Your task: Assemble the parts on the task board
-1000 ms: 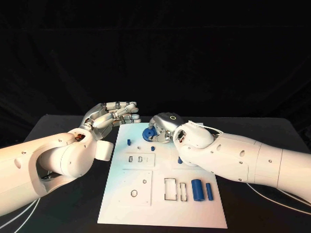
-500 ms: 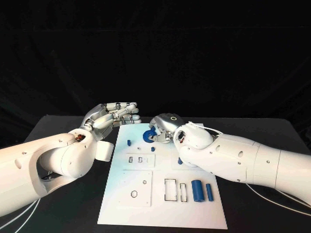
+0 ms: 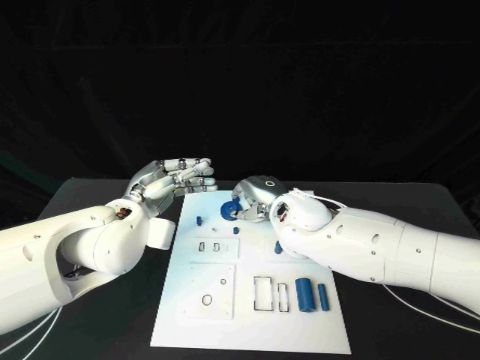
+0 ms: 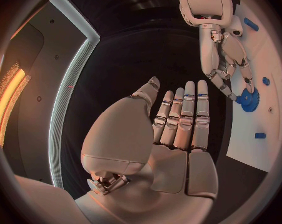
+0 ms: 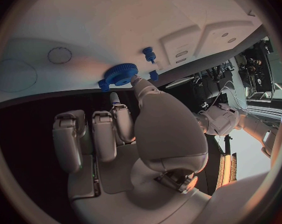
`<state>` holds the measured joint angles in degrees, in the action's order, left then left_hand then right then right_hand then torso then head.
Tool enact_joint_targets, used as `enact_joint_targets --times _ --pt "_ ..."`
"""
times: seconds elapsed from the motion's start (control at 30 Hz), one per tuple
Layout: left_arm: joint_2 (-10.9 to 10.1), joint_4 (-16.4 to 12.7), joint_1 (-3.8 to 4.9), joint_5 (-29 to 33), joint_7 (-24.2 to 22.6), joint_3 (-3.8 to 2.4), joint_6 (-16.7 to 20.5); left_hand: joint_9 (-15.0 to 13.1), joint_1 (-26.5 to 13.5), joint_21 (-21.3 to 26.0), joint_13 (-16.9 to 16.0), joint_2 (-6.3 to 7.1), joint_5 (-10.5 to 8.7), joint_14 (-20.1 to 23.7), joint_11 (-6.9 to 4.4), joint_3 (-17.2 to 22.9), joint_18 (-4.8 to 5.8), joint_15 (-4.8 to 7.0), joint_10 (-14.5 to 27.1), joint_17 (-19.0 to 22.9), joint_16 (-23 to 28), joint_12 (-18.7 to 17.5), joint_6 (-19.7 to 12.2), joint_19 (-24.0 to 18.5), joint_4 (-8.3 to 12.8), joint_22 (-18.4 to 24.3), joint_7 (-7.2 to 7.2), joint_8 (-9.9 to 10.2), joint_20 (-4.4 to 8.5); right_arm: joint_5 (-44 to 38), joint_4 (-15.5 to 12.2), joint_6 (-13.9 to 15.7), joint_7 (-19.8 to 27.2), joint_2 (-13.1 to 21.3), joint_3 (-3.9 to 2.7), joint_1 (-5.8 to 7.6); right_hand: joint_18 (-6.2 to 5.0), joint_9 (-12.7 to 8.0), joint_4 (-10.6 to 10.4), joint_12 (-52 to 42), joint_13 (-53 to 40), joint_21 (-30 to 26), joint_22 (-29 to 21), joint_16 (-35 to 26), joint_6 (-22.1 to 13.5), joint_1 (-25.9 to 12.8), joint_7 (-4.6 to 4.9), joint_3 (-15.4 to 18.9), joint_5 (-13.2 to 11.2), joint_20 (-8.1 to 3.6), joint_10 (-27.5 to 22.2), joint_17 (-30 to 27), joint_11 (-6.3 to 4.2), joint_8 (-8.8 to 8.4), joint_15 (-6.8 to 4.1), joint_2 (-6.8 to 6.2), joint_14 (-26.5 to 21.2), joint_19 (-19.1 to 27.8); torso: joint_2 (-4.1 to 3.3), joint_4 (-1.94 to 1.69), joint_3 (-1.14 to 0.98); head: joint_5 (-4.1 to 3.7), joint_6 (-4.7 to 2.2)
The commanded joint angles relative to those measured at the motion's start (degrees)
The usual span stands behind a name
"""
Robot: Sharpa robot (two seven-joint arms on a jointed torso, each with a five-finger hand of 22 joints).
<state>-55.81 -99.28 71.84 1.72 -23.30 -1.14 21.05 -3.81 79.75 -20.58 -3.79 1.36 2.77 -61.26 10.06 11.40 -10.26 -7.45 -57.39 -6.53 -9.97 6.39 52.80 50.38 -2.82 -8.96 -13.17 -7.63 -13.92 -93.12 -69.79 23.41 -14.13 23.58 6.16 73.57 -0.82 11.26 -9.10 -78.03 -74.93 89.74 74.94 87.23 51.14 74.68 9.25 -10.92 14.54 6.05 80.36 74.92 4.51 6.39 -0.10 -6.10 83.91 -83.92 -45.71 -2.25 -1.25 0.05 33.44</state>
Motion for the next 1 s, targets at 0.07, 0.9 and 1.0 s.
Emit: enact_joint_targets --times 0.07,0.9,1.0 --pt "0.1 0.0 0.06 0.0 -0.2 -0.04 -1.3 0.1 0.2 -0.2 0.1 -0.39 0.19 -0.3 0.19 -0.1 -0.23 0.03 -0.2 -0.1 0.2 -0.3 0.1 0.4 0.4 0.1 -0.24 0.2 0.09 1.2 -2.7 1.7 0.7 2.5 -0.04 0.01 0.82 0.1 -0.8 -0.4 -4.1 0.3 15.1 0.3 0.8 -1.4 -0.05 0.1 0.6 0.27 0.4 10.7 -0.20 -0.09 0.20 0.09 5.1 -6.1 0.05 -0.12 0.02 -0.16 -0.06" --pt "-0.6 0.4 0.01 0.0 -0.3 0.01 -2.3 0.1 0.1 -0.2 0.1 -0.40 0.19 -0.3 0.20 -0.1 -0.23 0.01 -0.2 -0.1 0.3 -0.4 0.1 0.3 0.4 0.1 -0.25 0.3 0.08 22.2 -13.2 -2.6 18.4 28.4 -0.71 2.11 0.82 -0.2 2.6 1.6 -2.4 0.3 15.1 -0.2 -0.2 2.8 -0.68 -0.3 -0.4 -0.25 -1.3 9.9 -0.77 -2.54 -0.33 -1.89 4.9 -6.1 0.94 1.59 -0.05 -2.34 0.24" --pt "-0.5 0.5 0.00 0.0 -0.3 0.02 -2.4 0.1 0.1 -0.2 0.1 -0.40 0.19 -0.3 0.20 -0.1 -0.23 0.01 -0.2 -0.1 0.3 -0.4 0.1 0.3 0.4 0.1 -0.25 0.3 0.08 22.3 -11.8 -3.5 18.4 28.3 -0.69 1.86 0.82 -0.2 2.8 1.5 -2.5 0.3 15.1 -0.1 -0.1 3.2 -0.71 -0.3 0.1 -0.25 -1.3 10.0 -0.80 -2.51 -0.34 -1.79 4.9 -6.1 0.87 1.53 0.00 -2.36 0.40"
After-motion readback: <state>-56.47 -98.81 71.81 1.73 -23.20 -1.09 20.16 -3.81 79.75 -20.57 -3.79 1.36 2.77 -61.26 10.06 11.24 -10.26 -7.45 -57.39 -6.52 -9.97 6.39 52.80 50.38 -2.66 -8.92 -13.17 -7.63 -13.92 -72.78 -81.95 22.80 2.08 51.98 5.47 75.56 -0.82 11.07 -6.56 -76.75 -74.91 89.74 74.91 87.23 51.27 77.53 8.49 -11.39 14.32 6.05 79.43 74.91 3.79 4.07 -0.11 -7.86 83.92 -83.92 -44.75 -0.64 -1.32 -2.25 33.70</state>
